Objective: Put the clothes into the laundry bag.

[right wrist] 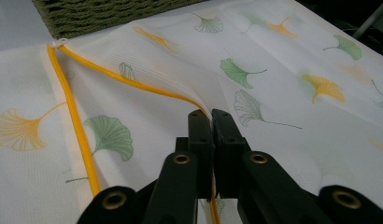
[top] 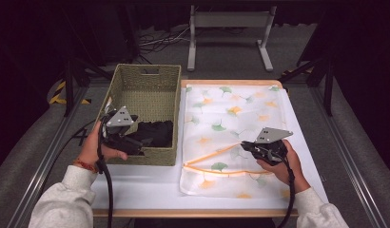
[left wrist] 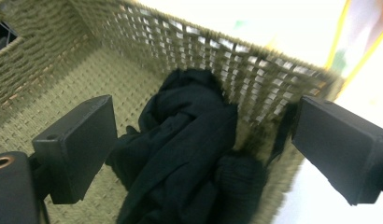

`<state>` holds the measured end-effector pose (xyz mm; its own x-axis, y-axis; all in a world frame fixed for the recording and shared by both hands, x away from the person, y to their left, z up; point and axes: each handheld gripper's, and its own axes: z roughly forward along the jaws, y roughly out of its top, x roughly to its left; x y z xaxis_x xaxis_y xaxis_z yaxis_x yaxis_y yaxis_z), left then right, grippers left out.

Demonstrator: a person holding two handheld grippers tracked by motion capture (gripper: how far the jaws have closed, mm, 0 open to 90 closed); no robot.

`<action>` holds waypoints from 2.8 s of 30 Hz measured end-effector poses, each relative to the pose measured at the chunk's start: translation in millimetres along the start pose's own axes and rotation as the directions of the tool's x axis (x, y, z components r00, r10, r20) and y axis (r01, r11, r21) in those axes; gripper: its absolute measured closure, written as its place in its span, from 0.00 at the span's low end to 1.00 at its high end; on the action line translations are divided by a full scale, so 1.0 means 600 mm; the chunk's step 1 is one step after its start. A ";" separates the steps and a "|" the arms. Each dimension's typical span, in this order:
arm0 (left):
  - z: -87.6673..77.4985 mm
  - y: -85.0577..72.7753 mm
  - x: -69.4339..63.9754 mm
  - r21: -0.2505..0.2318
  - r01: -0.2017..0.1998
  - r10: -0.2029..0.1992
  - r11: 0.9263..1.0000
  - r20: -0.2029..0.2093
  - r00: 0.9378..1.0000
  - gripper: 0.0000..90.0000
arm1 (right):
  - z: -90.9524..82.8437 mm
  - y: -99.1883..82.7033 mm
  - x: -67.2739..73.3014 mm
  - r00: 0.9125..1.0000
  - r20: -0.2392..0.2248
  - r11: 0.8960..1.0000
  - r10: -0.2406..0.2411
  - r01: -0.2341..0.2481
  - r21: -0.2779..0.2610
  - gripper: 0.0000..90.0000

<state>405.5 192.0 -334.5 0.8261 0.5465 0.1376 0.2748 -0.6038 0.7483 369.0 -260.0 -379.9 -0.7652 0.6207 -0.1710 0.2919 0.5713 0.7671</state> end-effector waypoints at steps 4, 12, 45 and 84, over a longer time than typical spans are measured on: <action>0.018 0.008 0.012 0.058 -0.006 0.005 0.998 0.017 1.000 0.08 | 0.001 -0.003 0.000 1.000 0.000 1.000 -0.003 0.003 0.008 0.97; 0.057 0.025 0.038 0.161 -0.044 0.020 0.986 0.148 0.989 0.09 | 0.000 -0.003 0.002 1.000 -0.004 1.000 -0.001 0.001 0.001 0.97; 0.211 -0.005 0.057 0.560 -0.198 0.119 0.804 0.176 0.977 0.00 | 0.011 -0.011 0.006 1.000 -0.027 0.999 -0.007 0.008 0.041 0.89; 0.042 0.021 0.088 0.193 -0.071 0.071 0.979 0.003 0.997 0.53 | 0.008 -0.016 0.009 1.000 0.001 1.000 -0.003 0.003 0.005 0.98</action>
<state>464.7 198.8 -334.2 0.8449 0.5004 0.1889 0.3055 -0.7414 0.5975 364.8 -259.2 -391.3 -0.7657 0.6192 -0.1740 0.2925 0.5761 0.7632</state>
